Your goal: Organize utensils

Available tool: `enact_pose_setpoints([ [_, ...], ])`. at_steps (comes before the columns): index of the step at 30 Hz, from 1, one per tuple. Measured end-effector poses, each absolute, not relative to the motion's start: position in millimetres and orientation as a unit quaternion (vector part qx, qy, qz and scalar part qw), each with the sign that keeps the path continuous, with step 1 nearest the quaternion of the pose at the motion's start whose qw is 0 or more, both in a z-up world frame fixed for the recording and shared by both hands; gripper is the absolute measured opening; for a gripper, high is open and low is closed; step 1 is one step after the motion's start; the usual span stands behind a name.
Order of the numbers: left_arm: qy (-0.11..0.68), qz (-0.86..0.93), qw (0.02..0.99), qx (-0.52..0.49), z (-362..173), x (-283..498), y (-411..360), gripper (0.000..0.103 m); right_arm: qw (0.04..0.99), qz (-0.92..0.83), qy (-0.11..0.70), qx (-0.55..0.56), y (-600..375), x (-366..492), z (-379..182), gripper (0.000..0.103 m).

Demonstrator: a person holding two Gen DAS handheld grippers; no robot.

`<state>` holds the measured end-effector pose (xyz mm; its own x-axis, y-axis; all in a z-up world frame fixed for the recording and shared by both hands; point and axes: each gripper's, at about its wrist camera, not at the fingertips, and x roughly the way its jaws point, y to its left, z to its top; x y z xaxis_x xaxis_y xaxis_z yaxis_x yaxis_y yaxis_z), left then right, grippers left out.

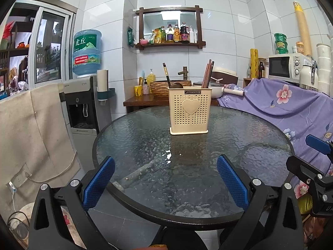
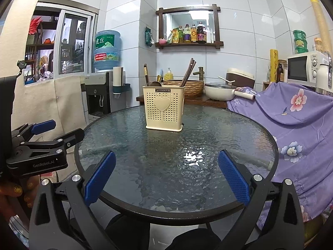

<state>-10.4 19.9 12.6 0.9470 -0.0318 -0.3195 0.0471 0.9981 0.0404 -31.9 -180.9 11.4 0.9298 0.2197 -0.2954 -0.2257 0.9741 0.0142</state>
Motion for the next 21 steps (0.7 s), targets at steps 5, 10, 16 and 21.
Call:
enact_pose_setpoints([
  [5,0.163,-0.023,0.986,0.023,12.6,-9.9,20.0,0.096,0.982,0.113,0.151,-0.009,-181.1,-31.1,11.1,0.097],
  [10,0.165,-0.025,0.986,0.023,12.2,-8.6,20.1,0.096,0.982,0.113,0.153,-0.01,-180.8,-29.4,10.5,0.097],
  [16,0.166,-0.025,0.986,0.023,12.1,-8.4,20.5,0.096,0.982,0.113,0.153,-0.011,-180.5,-29.2,9.9,0.097],
  [21,0.165,-0.025,0.986,0.023,12.4,-8.5,19.6,0.096,0.982,0.114,0.152,-0.011,-180.5,-29.3,9.6,0.097],
])
